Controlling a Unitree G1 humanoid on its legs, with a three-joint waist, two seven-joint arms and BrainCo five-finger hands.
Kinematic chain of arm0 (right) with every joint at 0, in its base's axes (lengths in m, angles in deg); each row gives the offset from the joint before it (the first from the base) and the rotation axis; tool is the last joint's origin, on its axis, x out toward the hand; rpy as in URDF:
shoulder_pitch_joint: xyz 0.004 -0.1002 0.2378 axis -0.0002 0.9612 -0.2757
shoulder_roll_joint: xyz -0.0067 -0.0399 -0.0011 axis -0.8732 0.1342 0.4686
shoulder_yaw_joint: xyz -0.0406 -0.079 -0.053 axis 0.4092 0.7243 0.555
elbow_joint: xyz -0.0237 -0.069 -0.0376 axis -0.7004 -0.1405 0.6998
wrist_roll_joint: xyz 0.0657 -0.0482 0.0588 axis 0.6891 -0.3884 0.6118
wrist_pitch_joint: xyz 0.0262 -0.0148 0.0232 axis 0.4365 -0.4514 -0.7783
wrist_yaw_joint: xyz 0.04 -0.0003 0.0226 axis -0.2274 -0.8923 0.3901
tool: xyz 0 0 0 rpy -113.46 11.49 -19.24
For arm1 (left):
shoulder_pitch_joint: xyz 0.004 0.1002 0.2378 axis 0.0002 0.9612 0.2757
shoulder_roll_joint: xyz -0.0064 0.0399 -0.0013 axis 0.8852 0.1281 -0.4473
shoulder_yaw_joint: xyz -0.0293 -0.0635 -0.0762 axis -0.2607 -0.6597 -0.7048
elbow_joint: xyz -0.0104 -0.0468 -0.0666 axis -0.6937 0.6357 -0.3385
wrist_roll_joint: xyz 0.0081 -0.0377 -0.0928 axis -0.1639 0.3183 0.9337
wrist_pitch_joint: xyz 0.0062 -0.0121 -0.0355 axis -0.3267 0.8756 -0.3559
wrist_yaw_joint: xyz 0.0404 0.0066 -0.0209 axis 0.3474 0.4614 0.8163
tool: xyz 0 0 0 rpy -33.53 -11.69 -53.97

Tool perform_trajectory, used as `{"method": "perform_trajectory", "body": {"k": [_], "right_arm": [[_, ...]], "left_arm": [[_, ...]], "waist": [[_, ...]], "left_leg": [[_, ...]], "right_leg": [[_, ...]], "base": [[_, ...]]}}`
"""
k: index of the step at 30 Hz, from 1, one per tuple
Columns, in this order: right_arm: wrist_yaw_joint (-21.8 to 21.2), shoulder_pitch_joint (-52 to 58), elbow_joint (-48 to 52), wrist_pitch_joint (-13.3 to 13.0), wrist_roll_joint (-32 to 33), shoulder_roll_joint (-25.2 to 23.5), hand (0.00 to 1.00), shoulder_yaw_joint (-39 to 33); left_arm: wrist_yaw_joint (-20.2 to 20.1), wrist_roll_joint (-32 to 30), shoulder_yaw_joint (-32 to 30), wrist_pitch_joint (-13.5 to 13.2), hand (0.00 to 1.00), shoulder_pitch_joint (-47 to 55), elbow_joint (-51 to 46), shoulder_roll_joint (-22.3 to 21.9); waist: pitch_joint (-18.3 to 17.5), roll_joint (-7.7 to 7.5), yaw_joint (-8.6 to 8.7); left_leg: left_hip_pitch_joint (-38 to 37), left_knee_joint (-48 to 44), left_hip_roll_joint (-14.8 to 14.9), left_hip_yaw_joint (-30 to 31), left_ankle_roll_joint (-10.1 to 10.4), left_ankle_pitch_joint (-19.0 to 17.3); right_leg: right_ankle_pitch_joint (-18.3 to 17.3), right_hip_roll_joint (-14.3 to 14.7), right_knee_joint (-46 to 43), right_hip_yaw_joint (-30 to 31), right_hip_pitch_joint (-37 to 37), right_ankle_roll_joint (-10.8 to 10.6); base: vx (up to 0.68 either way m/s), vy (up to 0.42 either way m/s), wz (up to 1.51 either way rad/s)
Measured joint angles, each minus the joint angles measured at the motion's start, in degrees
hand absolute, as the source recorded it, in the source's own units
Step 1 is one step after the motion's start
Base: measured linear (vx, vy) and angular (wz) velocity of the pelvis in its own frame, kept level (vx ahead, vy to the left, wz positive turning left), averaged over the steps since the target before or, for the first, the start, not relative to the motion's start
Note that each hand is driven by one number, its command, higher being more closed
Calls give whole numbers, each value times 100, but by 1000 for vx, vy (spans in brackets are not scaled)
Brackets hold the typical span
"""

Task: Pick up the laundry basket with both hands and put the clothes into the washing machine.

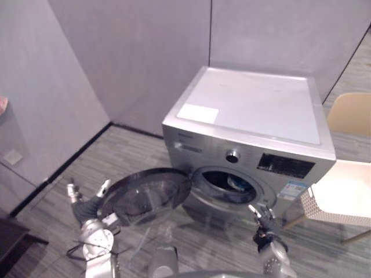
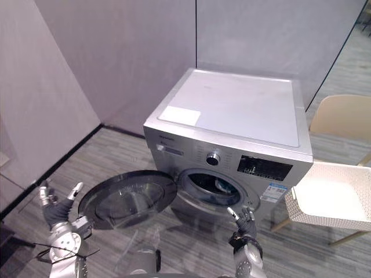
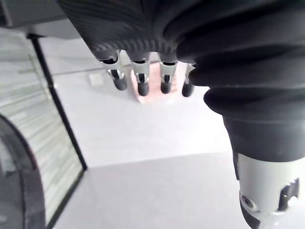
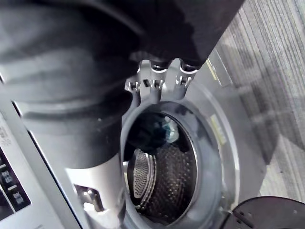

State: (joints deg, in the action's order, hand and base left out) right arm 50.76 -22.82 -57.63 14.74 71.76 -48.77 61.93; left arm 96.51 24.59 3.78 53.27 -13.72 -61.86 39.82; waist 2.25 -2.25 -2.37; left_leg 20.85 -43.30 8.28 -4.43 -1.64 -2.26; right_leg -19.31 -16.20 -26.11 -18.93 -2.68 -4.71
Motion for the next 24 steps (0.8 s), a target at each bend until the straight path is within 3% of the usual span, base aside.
{"method": "perform_trajectory", "body": {"k": [1, 2, 3, 4, 5, 7, 11, 15, 19, 22, 24], "right_arm": [[-1, -2, -135, -17, 2, -40, 0, 8], [1, -63, -203, -6, 1, 87, 0, -10], [0, -126, -277, -3, 0, 160, 0, -57], [-1, -161, -380, -5, 1, 156, 0, -91], [20, -210, -624, 11, 2, 109, 0, -115], [33, -198, -643, 15, 4, 77, 0, -116], [40, -248, -652, -19, 68, 109, 0, -114], [40, -236, -776, -15, -3, 167, 0, -110], [-87, -74, -780, -2, -76, 240, 0, -65], [-264, 74, -780, 84, -238, 282, 0, -75], [-374, 218, -832, 121, -274, 276, 0, -73]], "left_arm": [[72, -14, 41, -13, 0, -221, -10, -39], [159, -15, 52, -44, 0, -407, 15, -78], [226, -15, 62, -37, 0, -520, 41, -105], [241, -14, 99, -31, 0, -612, 70, -101], [298, -18, 288, -29, 0, -793, 170, -22], [299, -57, 487, -30, 0, -826, 172, -10], [293, -329, 778, -73, 0, -1102, 169, 126], [241, -539, 773, -105, 0, -1288, 289, 464], [-57, -632, 651, -131, 0, -1698, 1865, 1417], [-431, -596, 470, 21, 0, -2375, 3295, 2386], [-546, -667, 440, 142, 0, -3089, 4160, 3008]], "waist": [[-103, 38, 50], [-58, 226, 18], [-50, 416, 35], [-48, 432, 88], [-38, 191, 157], [-56, 150, 194], [-202, 256, 197], [-208, 268, 315], [-245, 179, 328], [-225, -17, 345], [-198, -171, 386]], "left_leg": [[-144, 236, 10, -74, 75, -360], [-360, 372, 347, -62, 493, -770], [-630, 954, 357, -49, 915, -1136], [-788, 1297, 311, -49, 879, -1296], [-1017, 1879, -16, -59, 796, -1112], [-1200, 2253, -201, -41, 737, -940], [-1283, 2989, -376, -44, 654, -586], [-1643, 4064, -436, -128, 635, 19], [-1955, 4896, -415, -460, 550, 504], [-1728, 4910, -391, -673, 567, 525], [-1460, 4914, -304, -675, 631, 567]], "right_leg": [[295, 0, 256, -160, -87, 102], [466, 174, 322, -228, -118, -89], [456, 229, 228, -306, -173, -111], [447, 211, 177, -319, -211, -125], [521, -24, 171, -309, -217, -123], [679, -114, 402, -303, -59, -98], [1179, -61, 1216, -321, 97, -115], [1618, 43, 1712, -201, 143, -131], [1915, 202, 2204, 77, 35, -198], [2165, 278, 2541, 291, -212, -273], [2272, 376, 2582, 361, -476, -205]], "base": [[-75, 209, 61], [-69, 236, 50], [-46, 211, 25], [-77, 200, 50], [-79, 188, 48], [-63, 122, 33], [-55, 61, 7], [0, 6, -3], [35, 6, -39], [-47, 2, -45], [-53, -31, -18]]}}
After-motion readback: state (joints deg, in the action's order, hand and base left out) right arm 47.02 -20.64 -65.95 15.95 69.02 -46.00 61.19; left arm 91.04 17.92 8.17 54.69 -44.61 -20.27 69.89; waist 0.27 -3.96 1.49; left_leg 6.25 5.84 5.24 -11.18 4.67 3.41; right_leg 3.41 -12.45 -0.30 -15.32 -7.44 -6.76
